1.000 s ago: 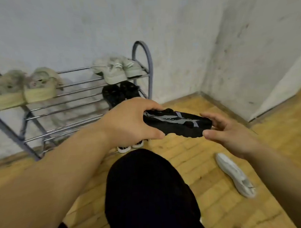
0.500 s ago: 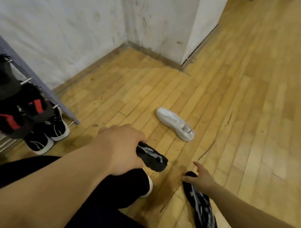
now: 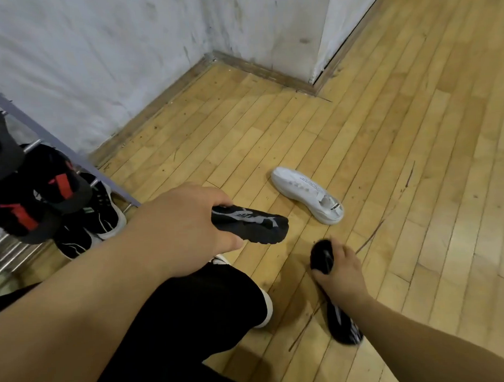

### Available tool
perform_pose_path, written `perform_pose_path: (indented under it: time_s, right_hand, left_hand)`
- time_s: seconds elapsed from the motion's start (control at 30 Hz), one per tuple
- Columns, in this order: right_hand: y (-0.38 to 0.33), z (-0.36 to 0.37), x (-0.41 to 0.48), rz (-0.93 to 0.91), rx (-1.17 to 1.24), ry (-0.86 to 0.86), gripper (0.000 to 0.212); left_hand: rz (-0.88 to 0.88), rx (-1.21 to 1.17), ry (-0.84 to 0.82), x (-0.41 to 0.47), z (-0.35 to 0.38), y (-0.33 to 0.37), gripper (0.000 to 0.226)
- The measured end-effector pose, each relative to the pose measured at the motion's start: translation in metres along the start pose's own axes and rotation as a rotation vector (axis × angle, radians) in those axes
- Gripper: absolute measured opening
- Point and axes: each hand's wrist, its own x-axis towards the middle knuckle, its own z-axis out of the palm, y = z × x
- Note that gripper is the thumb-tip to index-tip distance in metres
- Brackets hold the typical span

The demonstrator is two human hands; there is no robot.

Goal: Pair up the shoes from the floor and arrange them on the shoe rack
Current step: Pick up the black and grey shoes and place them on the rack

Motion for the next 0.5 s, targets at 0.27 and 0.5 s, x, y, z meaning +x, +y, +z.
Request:
perform_pose_path:
  time_s: [0.27,0.5]
  right_hand:
    - [-0.028,0.016,0.023,0.034,-0.02,-0.097,0.122]
    - [-0.004,0.043,0.014,0.226,-0.139,-0.198,0.111]
  left_hand:
    - [-0.003,-0.066,0.025,-0.008,0.001,0.004,0.057]
    - [0.012,-0.16,0.094,-0.01,0.004,-0.003,0.063]
